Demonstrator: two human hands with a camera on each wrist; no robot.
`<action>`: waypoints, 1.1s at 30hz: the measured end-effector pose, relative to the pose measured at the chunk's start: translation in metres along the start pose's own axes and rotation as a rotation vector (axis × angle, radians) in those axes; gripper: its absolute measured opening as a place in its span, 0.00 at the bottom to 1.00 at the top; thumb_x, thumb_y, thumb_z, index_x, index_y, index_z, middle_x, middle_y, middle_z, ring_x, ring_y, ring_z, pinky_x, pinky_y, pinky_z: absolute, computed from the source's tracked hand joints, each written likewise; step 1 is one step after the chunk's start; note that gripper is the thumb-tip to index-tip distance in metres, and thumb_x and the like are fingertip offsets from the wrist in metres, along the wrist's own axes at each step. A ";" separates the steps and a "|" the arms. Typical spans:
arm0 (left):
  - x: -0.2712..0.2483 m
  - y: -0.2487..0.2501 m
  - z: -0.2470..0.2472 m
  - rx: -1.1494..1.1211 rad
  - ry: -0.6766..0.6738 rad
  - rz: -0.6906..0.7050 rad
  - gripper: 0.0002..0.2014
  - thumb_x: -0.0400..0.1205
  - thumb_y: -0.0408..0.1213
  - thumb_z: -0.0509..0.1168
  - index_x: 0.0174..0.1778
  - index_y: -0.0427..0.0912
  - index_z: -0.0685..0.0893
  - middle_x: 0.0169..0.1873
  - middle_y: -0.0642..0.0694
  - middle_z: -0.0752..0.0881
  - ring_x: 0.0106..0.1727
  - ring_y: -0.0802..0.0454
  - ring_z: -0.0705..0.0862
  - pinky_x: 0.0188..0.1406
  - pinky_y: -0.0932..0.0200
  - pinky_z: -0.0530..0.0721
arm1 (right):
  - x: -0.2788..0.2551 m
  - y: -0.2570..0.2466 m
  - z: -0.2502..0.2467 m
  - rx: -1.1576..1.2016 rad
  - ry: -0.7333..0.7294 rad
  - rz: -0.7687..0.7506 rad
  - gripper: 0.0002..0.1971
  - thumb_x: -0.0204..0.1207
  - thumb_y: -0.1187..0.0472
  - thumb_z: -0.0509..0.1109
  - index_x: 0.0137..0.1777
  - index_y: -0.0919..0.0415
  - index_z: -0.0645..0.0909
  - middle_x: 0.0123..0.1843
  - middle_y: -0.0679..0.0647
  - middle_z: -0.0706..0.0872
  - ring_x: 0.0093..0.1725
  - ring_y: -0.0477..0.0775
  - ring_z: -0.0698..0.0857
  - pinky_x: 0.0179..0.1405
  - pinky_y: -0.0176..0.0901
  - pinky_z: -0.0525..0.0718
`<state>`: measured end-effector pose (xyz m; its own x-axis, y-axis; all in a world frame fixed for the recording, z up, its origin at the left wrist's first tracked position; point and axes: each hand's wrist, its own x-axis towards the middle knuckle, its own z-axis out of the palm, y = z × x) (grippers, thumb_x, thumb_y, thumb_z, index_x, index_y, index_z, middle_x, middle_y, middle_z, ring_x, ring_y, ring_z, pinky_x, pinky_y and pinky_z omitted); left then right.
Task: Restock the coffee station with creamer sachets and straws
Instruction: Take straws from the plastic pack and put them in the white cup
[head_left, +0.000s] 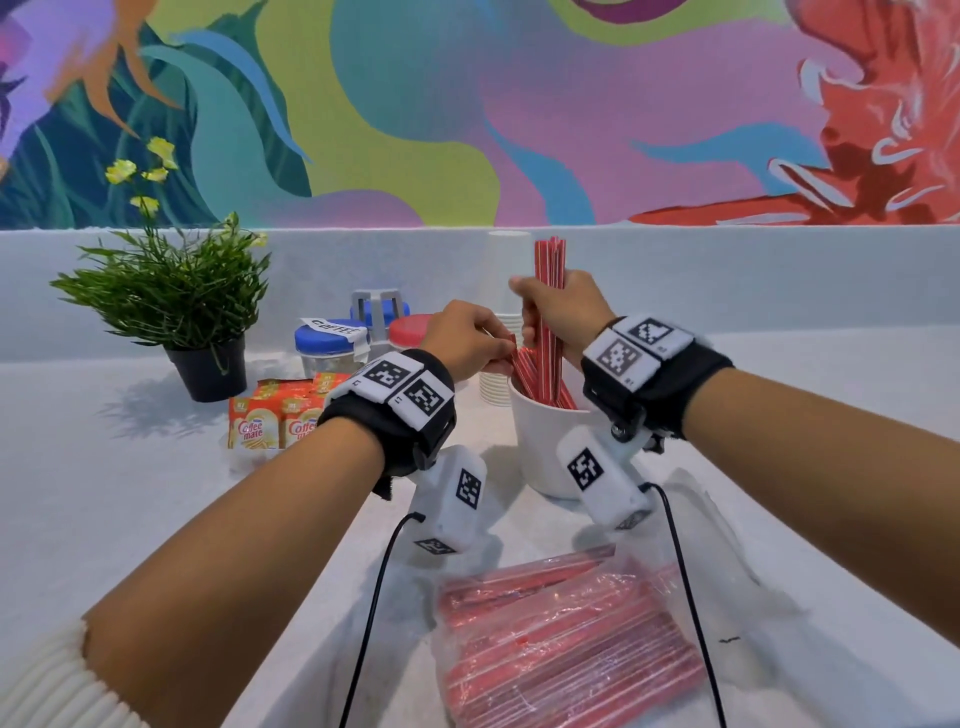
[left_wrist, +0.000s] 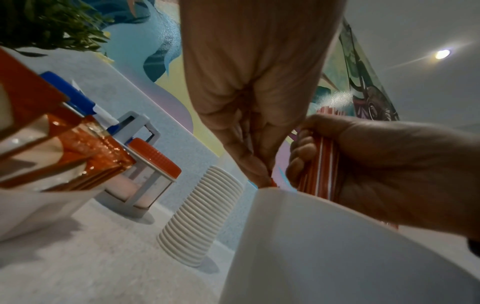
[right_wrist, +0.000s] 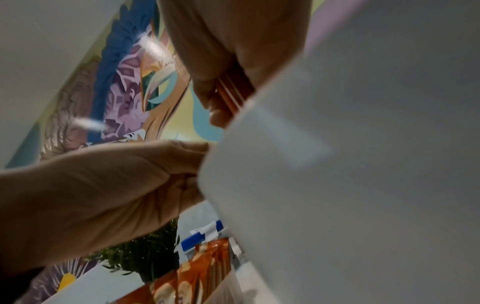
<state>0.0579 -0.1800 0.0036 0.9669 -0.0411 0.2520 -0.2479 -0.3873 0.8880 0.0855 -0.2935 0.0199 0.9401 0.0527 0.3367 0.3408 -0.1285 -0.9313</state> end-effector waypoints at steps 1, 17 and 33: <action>-0.001 0.000 -0.001 -0.009 -0.002 0.004 0.03 0.80 0.23 0.63 0.45 0.32 0.81 0.33 0.40 0.83 0.32 0.54 0.84 0.25 0.76 0.83 | 0.000 0.004 0.001 -0.035 -0.029 0.005 0.16 0.77 0.64 0.66 0.27 0.62 0.72 0.22 0.58 0.74 0.16 0.51 0.74 0.24 0.42 0.77; -0.009 -0.004 -0.004 0.092 0.024 -0.015 0.19 0.82 0.21 0.54 0.69 0.32 0.76 0.50 0.39 0.85 0.42 0.52 0.85 0.37 0.70 0.84 | -0.017 -0.006 -0.036 -0.648 -0.089 0.076 0.09 0.73 0.57 0.71 0.38 0.62 0.78 0.39 0.59 0.85 0.39 0.56 0.85 0.47 0.50 0.87; -0.019 -0.003 0.008 0.193 -0.050 0.014 0.28 0.82 0.22 0.51 0.80 0.37 0.62 0.77 0.40 0.70 0.77 0.44 0.70 0.78 0.44 0.67 | -0.036 0.011 -0.035 -0.849 -0.283 0.051 0.20 0.71 0.53 0.74 0.59 0.65 0.82 0.50 0.61 0.87 0.38 0.53 0.83 0.32 0.35 0.78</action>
<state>0.0407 -0.1860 -0.0067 0.9665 -0.0914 0.2398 -0.2493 -0.5560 0.7929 0.0560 -0.3318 0.0021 0.9559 0.2549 0.1461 0.2938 -0.8206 -0.4903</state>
